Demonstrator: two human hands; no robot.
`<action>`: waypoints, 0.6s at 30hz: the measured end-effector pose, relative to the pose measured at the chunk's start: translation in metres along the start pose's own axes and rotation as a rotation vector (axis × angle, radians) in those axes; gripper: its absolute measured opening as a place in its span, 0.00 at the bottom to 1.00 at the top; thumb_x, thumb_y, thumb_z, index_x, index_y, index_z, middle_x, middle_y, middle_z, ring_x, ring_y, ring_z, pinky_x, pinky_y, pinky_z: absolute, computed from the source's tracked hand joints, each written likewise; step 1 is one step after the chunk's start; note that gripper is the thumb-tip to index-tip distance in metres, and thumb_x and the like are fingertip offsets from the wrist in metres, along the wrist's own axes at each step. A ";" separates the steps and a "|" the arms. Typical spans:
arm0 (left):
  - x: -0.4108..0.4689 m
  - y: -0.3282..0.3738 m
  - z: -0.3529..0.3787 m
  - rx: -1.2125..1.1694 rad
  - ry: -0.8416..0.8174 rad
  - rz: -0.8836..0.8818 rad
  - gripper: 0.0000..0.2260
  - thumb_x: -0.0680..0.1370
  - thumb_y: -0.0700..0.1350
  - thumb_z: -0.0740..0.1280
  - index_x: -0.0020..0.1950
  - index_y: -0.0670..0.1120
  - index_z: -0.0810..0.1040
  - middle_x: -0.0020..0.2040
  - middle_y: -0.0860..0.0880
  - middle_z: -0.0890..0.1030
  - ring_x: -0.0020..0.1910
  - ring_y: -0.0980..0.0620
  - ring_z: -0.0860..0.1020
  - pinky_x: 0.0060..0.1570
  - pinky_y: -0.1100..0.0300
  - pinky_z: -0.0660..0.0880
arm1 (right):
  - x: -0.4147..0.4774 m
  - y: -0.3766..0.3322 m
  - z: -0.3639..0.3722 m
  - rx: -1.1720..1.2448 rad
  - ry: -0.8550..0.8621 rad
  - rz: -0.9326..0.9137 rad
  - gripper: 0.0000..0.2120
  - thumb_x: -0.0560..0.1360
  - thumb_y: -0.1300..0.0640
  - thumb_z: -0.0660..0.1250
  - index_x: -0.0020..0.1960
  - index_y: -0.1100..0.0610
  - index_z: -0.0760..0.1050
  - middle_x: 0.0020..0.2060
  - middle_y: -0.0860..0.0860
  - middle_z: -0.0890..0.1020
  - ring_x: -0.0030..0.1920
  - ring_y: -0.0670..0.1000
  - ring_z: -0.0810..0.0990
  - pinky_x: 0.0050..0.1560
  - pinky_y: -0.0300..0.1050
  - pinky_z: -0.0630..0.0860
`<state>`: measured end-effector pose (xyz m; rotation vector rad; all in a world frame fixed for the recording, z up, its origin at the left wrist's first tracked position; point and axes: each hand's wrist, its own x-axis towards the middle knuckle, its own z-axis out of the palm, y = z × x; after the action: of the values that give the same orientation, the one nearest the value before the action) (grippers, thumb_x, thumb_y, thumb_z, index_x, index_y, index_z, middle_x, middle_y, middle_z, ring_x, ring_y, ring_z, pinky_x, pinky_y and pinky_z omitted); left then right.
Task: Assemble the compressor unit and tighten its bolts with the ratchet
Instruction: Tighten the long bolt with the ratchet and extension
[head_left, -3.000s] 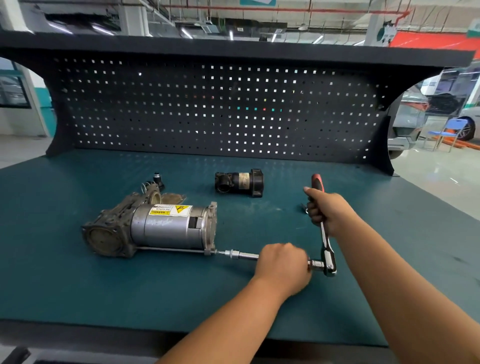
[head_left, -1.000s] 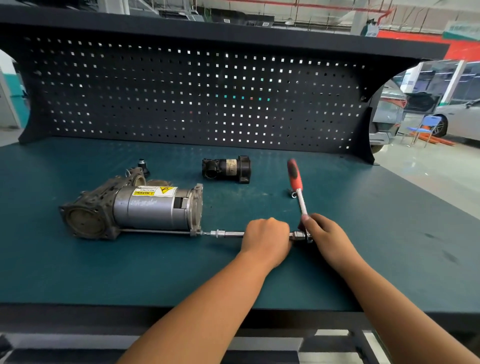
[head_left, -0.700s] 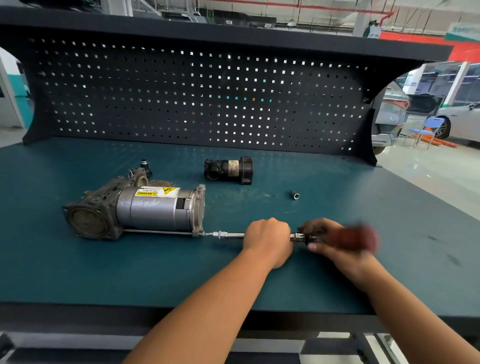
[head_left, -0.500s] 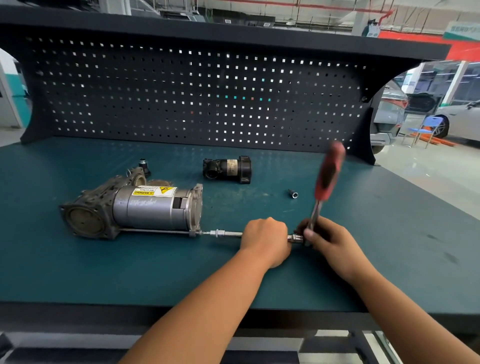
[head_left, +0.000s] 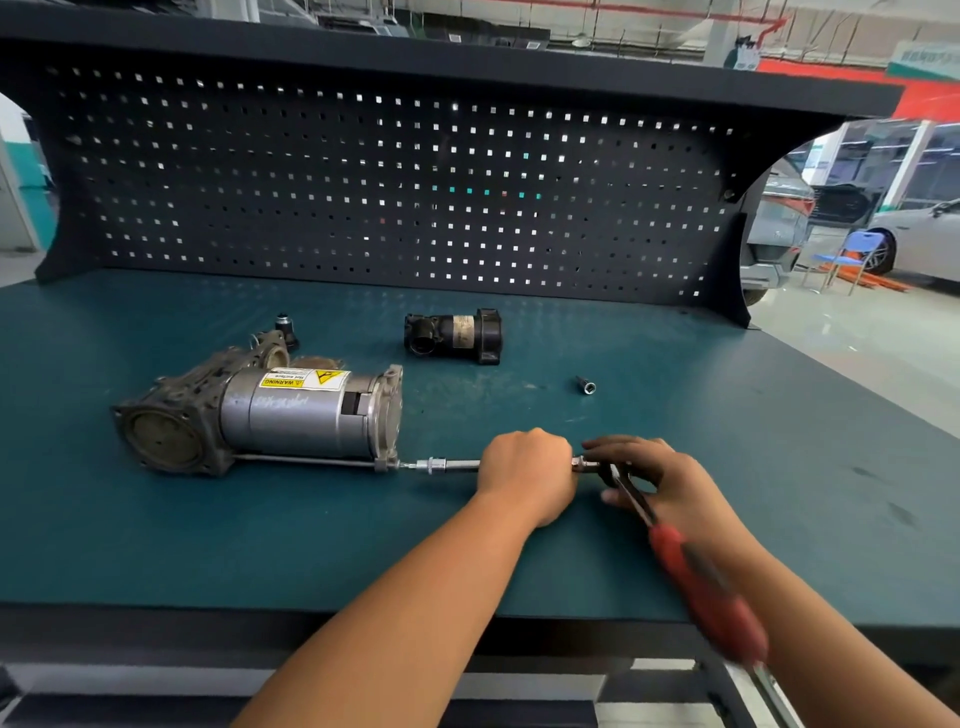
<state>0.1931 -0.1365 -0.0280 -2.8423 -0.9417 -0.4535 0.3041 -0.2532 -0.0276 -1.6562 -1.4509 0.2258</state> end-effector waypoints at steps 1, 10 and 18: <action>0.000 0.000 0.000 0.001 -0.008 -0.001 0.09 0.77 0.46 0.59 0.46 0.46 0.78 0.47 0.43 0.80 0.46 0.40 0.78 0.35 0.57 0.64 | 0.001 0.001 0.002 0.039 0.008 0.047 0.21 0.68 0.69 0.72 0.48 0.44 0.78 0.50 0.42 0.81 0.52 0.37 0.77 0.53 0.25 0.68; -0.009 0.003 -0.003 -0.010 0.009 0.012 0.07 0.75 0.47 0.62 0.43 0.47 0.78 0.44 0.44 0.80 0.45 0.41 0.78 0.34 0.58 0.63 | 0.014 -0.003 0.009 0.129 0.094 0.110 0.08 0.76 0.59 0.67 0.38 0.58 0.73 0.29 0.45 0.73 0.31 0.45 0.70 0.35 0.36 0.67; -0.007 0.001 -0.003 -0.052 -0.025 0.006 0.09 0.74 0.48 0.61 0.46 0.46 0.79 0.47 0.43 0.80 0.47 0.39 0.78 0.37 0.57 0.66 | 0.004 -0.003 0.017 -0.204 0.162 -0.216 0.01 0.75 0.61 0.67 0.45 0.57 0.77 0.36 0.51 0.77 0.38 0.49 0.75 0.41 0.35 0.70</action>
<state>0.1879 -0.1418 -0.0268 -2.9036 -0.9394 -0.4490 0.2926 -0.2412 -0.0338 -1.6203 -1.5537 -0.1785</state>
